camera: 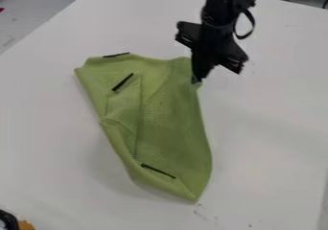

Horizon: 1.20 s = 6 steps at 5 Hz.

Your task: Fold the cloth from top right to bottom left

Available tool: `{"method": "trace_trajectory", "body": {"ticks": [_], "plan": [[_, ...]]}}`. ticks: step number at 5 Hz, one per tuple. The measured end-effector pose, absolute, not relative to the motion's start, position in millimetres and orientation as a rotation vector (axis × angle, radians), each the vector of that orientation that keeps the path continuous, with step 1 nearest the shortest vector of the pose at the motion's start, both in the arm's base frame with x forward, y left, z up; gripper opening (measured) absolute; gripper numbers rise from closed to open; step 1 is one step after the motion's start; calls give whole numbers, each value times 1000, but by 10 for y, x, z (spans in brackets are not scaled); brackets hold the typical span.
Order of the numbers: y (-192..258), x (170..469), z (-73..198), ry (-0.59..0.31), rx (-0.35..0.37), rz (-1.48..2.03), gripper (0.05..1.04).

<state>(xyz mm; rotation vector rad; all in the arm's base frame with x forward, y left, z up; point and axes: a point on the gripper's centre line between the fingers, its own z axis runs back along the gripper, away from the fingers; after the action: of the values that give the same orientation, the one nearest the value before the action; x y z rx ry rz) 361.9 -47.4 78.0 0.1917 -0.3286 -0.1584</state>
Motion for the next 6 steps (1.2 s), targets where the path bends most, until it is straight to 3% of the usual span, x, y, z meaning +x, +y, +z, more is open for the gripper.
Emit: {"method": "trace_trajectory", "body": {"ticks": [1, 4, 5, 6], "plan": [[105, 3297, 790, -342, 217, -67, 58], [723, 2738, 510, -402, 160, 92, 75], [751, 2661, 450, -389, 143, 103, 237], [807, 2592, 537, -341, 186, 99, 507]]}}
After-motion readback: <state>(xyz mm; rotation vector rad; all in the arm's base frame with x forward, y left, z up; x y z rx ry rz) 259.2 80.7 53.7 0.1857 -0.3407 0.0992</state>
